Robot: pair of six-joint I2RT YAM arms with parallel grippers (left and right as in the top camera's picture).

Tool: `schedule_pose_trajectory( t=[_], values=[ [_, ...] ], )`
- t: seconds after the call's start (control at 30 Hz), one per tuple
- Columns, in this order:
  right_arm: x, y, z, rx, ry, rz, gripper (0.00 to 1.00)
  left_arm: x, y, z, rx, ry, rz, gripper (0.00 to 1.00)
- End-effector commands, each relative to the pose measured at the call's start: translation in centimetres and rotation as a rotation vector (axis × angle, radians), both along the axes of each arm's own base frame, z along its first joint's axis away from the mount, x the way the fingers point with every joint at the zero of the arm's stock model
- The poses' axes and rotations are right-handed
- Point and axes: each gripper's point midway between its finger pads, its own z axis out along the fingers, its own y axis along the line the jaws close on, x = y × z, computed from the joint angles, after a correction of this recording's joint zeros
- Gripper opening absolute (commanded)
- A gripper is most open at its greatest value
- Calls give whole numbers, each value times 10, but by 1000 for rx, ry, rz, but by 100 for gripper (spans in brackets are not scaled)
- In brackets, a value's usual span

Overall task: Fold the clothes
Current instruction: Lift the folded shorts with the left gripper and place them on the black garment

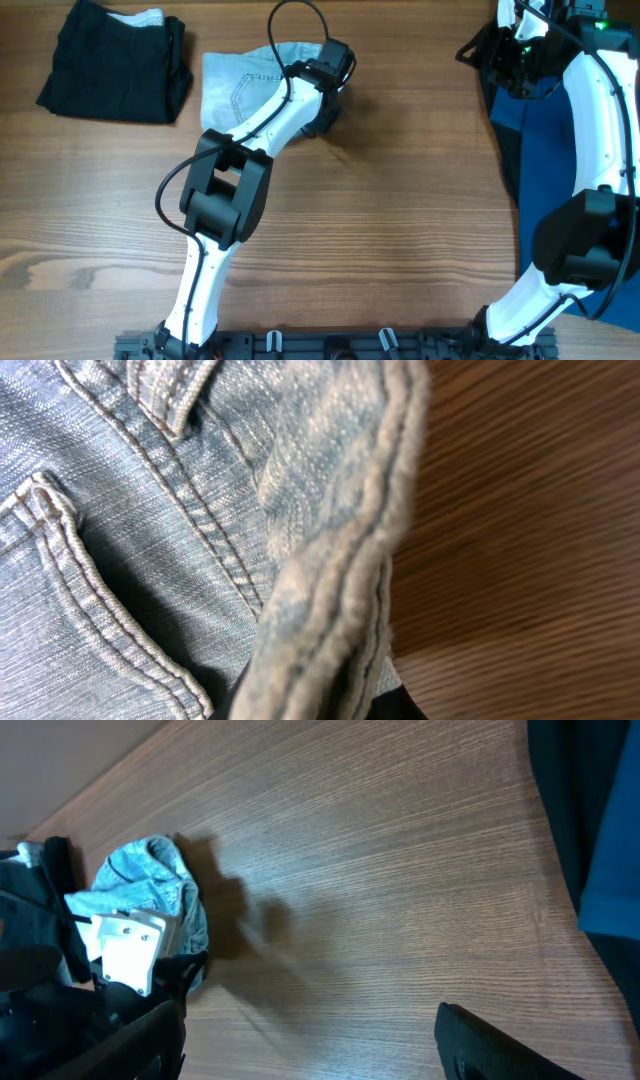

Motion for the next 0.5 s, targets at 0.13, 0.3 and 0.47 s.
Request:
schedule_pose_trajectory(
  t=[0.13,0.3,0.47],
  values=[
    [-1,0,-11,-12,21,12,81,21,65,104,-54,-174,252,4],
    [-1,0,-11,-12,22,12,81,22,99,217,-164,-399,317,4],
    [-3,0,-11,-11,29,12,81,9,143,309,-243,-643,476,4]
  ],
)
